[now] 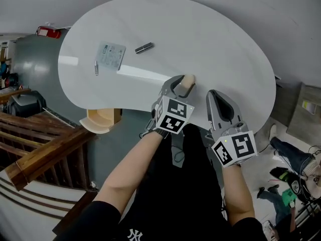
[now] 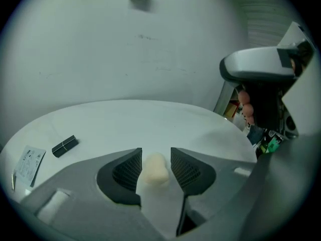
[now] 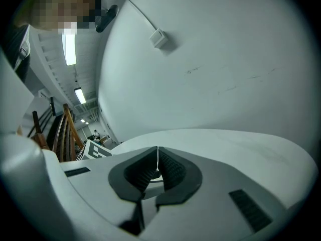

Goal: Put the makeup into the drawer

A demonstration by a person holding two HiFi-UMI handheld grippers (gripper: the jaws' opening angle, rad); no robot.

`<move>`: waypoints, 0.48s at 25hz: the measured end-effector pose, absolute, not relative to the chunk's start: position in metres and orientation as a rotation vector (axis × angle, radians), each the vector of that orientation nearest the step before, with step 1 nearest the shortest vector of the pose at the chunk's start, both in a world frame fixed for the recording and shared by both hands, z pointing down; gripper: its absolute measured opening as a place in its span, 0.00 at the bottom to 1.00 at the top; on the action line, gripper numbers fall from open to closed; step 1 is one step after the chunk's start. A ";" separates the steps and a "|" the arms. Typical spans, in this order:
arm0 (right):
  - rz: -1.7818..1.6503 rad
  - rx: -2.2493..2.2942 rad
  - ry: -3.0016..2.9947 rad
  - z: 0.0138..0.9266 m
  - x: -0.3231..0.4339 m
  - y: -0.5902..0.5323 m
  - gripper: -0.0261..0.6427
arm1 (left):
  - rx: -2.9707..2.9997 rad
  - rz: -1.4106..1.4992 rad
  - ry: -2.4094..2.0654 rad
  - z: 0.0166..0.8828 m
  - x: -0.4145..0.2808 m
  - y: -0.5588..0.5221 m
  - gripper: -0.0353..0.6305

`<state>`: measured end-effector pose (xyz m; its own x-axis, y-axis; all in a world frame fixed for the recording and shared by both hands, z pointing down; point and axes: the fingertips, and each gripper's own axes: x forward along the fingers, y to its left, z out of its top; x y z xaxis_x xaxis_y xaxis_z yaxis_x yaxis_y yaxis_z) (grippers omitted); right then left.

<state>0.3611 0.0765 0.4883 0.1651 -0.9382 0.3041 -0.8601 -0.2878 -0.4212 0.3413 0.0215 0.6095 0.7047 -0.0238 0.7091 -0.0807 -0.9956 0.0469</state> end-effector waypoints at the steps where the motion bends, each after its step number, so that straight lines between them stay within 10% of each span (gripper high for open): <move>1: -0.778 -2.276 1.774 0.490 0.362 0.076 0.06 | 2.833 1.193 -0.084 0.613 0.342 0.021 0.30; 12: -0.810 -2.258 1.777 0.503 0.374 0.069 0.06 | 2.774 1.304 -0.082 0.643 0.346 0.021 0.31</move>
